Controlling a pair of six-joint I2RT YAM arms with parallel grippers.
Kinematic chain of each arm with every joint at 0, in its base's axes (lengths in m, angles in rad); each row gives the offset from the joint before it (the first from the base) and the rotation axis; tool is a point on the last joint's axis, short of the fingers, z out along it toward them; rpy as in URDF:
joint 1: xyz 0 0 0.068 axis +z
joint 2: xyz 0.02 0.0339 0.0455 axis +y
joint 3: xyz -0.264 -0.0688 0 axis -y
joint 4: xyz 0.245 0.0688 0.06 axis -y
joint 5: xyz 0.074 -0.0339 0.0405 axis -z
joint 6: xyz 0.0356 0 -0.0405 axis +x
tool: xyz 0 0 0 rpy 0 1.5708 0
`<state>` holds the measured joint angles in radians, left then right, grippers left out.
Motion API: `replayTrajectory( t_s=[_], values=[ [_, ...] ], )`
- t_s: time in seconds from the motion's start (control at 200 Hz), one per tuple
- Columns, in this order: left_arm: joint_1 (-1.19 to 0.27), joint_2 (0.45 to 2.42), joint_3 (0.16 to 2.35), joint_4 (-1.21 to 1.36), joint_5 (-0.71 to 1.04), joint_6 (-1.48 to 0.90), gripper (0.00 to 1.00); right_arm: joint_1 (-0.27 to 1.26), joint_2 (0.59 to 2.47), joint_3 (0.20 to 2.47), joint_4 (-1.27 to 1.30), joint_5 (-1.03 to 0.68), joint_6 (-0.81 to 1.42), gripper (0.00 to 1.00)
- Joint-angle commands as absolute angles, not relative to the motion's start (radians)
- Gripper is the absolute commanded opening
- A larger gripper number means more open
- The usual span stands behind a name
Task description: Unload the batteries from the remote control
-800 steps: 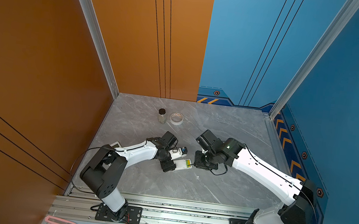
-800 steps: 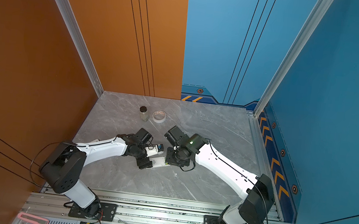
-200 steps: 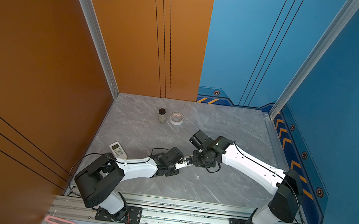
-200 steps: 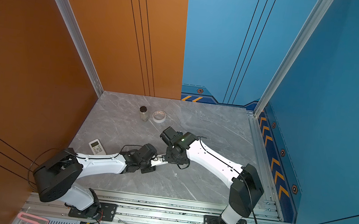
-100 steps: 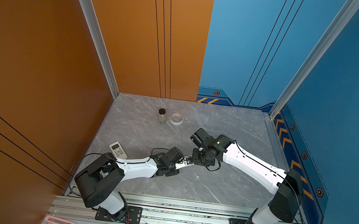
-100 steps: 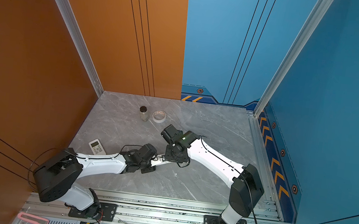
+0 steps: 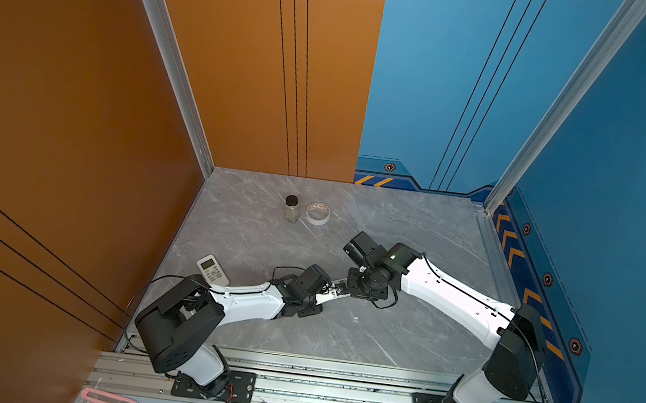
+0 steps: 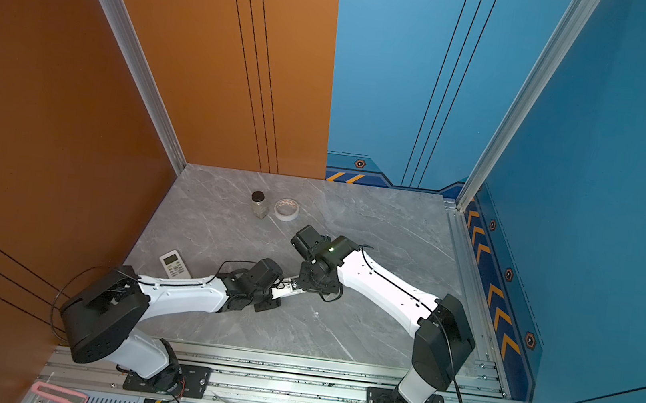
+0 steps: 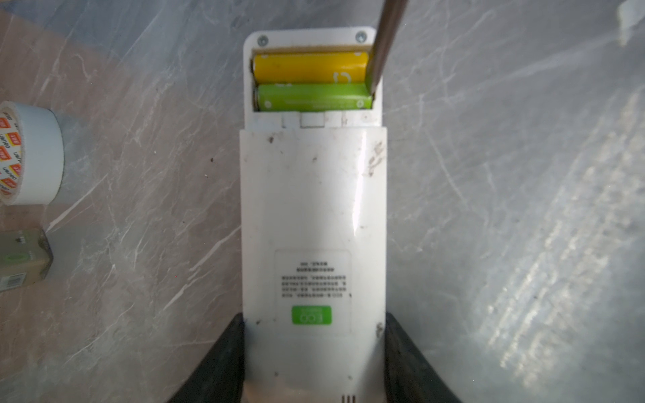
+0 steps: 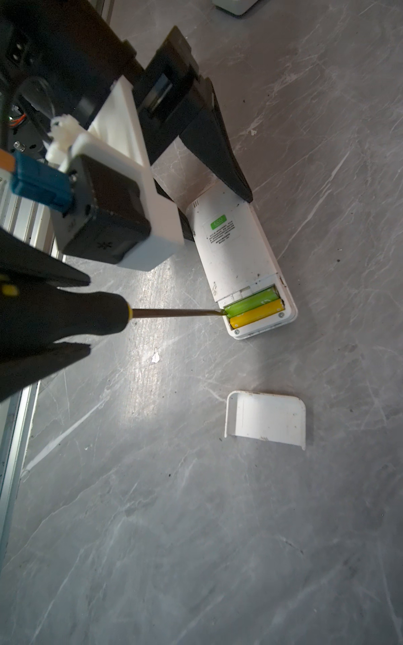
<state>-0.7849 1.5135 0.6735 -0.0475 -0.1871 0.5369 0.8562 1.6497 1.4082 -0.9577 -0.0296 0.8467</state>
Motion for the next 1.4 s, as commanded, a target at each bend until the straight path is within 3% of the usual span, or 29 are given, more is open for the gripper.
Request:
replayTrajectory(
  t_s=[0.0, 0.38, 0.49, 0.686, 1.016, 1.391],
  values=[
    [-0.79, 1.542, 0.664, -0.094, -0.203, 0.528, 0.3, 0.851, 1.667, 1.398, -0.979, -0.036, 0.861, 0.0],
    [-0.788, 1.536, 0.663, -0.107, -0.176, 0.537, 0.3, 0.865, 1.688, 1.374, -0.939, 0.004, 0.889, 0.0],
    [-0.772, 1.533, 0.691, -0.177, -0.089, 0.547, 0.21, 0.887, 1.655, 1.307, -0.871, 0.04, 0.916, 0.0],
    [-0.711, 1.528, 0.731, -0.306, 0.069, 0.543, 0.18, 0.934, 1.534, 1.032, -0.591, 0.11, 0.986, 0.0],
    [-0.688, 1.572, 0.779, -0.391, 0.161, 0.564, 0.18, 1.028, 1.403, 0.619, -0.044, 0.241, 1.063, 0.0],
    [-0.681, 1.59, 0.796, -0.416, 0.191, 0.581, 0.18, 1.13, 1.397, 0.43, 0.359, 0.388, 1.042, 0.0]
  ],
)
